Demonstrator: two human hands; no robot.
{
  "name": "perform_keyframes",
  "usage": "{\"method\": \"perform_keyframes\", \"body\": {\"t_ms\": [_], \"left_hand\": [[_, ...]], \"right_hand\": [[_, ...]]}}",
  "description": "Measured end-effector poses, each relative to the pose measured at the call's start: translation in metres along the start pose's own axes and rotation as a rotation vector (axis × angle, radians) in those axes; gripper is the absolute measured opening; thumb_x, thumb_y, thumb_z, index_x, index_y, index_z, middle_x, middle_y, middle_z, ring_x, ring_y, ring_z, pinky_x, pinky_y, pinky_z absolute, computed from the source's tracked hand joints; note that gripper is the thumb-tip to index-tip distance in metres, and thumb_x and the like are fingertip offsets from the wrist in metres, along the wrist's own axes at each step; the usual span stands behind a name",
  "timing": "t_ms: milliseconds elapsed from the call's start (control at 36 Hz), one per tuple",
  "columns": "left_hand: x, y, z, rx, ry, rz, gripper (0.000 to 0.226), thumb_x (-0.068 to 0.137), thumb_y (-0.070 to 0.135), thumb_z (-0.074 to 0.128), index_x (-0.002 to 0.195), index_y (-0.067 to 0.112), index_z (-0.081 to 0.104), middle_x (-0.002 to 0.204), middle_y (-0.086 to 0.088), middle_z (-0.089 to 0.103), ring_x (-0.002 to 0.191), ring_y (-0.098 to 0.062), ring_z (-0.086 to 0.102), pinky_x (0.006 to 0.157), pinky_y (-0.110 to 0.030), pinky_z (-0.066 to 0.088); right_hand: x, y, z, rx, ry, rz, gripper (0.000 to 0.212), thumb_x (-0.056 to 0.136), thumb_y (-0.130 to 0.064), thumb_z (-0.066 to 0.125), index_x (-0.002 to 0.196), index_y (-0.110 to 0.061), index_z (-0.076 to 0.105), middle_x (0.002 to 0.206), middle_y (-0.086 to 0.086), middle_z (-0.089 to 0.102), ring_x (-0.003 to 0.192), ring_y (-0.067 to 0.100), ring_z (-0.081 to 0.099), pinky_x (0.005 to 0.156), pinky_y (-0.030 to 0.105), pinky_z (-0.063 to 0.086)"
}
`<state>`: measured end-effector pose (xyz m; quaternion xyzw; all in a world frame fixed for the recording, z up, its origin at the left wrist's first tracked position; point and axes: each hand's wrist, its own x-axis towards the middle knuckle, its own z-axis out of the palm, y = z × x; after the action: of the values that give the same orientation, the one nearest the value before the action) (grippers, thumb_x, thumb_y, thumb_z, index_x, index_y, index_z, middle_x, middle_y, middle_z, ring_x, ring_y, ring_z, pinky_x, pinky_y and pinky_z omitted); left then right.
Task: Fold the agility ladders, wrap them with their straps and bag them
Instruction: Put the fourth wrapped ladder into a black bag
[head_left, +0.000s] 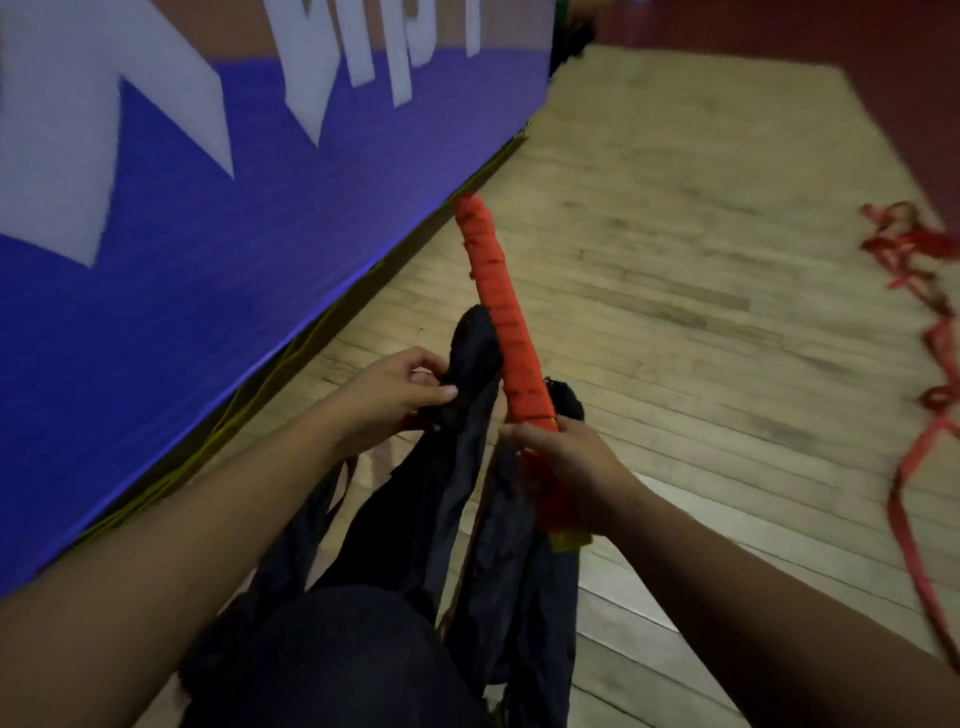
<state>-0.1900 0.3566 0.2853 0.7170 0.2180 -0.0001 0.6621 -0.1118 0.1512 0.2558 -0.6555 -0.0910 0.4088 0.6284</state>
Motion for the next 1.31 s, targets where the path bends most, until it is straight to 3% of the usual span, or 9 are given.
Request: {"method": "perform_keyframes", "body": {"t_ms": [194,444,528,611,694,778,917,1083,1306], "left_hand": [[-0.045,0.105,0.077,-0.107,-0.276,0.098,0.012,0.094,-0.002,0.058,0.095,0.009,0.061,0.084,-0.002,0.07,0.072,-0.008,0.068,0.064,-0.018,0.055],[-0.069,0.16,0.191,0.117,-0.104,0.384,0.015,0.089,0.015,0.074,0.095,0.015,0.059,0.091,-0.011,0.063,0.087,-0.02,0.06,0.073,-0.031,0.047],[-0.075,0.147,0.226,0.076,0.084,0.469,0.062,0.078,0.059,0.075,0.116,0.014,0.055,0.107,0.001,0.061,0.097,-0.013,0.061,0.079,-0.021,0.049],[-0.077,0.117,0.253,0.056,-0.205,0.318,0.101,0.056,0.092,0.061,0.127,0.02,0.049,0.109,0.009,0.059,0.11,-0.015,0.06,0.094,-0.025,0.048],[-0.081,0.089,0.278,0.129,-0.606,0.103,0.082,0.051,0.077,0.08,0.11,0.024,0.058,0.106,0.014,0.068,0.111,-0.006,0.063,0.098,-0.021,0.047],[-0.082,0.077,0.307,0.511,-0.73,0.054,0.039,0.077,0.034,0.084,0.109,0.034,0.063,0.11,0.015,0.068,0.112,-0.007,0.063,0.098,-0.02,0.05],[-0.072,0.083,0.337,0.894,-0.857,-0.039,0.019,0.084,0.031,0.08,0.096,0.033,0.065,0.095,0.02,0.067,0.091,0.002,0.064,0.08,-0.011,0.051],[-0.044,0.1,0.348,0.229,-0.677,-0.131,0.033,0.094,0.007,0.064,0.126,0.002,0.06,0.12,-0.021,0.069,0.101,-0.033,0.069,0.081,-0.04,0.059],[-0.014,0.117,0.348,-0.446,-0.426,-0.147,0.015,0.098,0.013,0.054,0.106,0.005,0.065,0.091,-0.011,0.074,0.075,-0.019,0.074,0.062,-0.027,0.06]], "right_hand": [[-0.08,-0.064,-0.036,0.224,-0.057,-0.13,0.024,0.089,-0.018,0.072,0.095,-0.016,0.049,0.064,0.002,0.036,0.043,0.011,0.031,0.04,0.021,0.034],[-0.177,-0.084,-0.098,0.299,-0.11,-0.135,0.018,0.095,-0.01,0.059,0.082,-0.018,0.049,0.058,0.0,0.037,0.039,0.009,0.032,0.041,0.021,0.032],[-0.202,-0.084,-0.121,0.36,-0.077,-0.14,0.019,0.091,-0.011,0.061,0.079,-0.018,0.047,0.058,-0.001,0.035,0.039,0.008,0.032,0.04,0.022,0.032],[-0.222,-0.084,-0.146,0.433,-0.038,-0.127,0.024,0.095,-0.014,0.056,0.074,-0.019,0.045,0.054,-0.004,0.035,0.038,0.006,0.03,0.041,0.019,0.028],[-0.235,-0.09,-0.163,0.502,-0.005,-0.125,0.026,0.097,-0.015,0.054,0.073,-0.019,0.045,0.052,-0.005,0.037,0.036,0.005,0.031,0.038,0.017,0.031],[-0.243,-0.096,-0.186,0.555,0.017,-0.132,0.027,0.098,-0.013,0.052,0.072,-0.018,0.044,0.051,-0.005,0.037,0.035,0.005,0.031,0.037,0.017,0.032],[-0.253,-0.091,-0.236,0.417,0.189,-0.136,0.023,0.098,-0.011,0.053,0.076,-0.017,0.047,0.055,-0.002,0.041,0.039,0.007,0.033,0.038,0.018,0.033],[-0.253,-0.071,-0.274,0.229,0.462,-0.158,0.021,0.089,-0.016,0.074,0.091,-0.012,0.054,0.06,0.002,0.046,0.044,0.012,0.04,0.043,0.024,0.039],[-0.236,-0.048,-0.257,0.369,0.146,0.091,0.03,0.088,-0.036,0.073,0.08,-0.017,0.051,0.057,-0.004,0.042,0.041,0.005,0.035,0.039,0.017,0.036]]}}
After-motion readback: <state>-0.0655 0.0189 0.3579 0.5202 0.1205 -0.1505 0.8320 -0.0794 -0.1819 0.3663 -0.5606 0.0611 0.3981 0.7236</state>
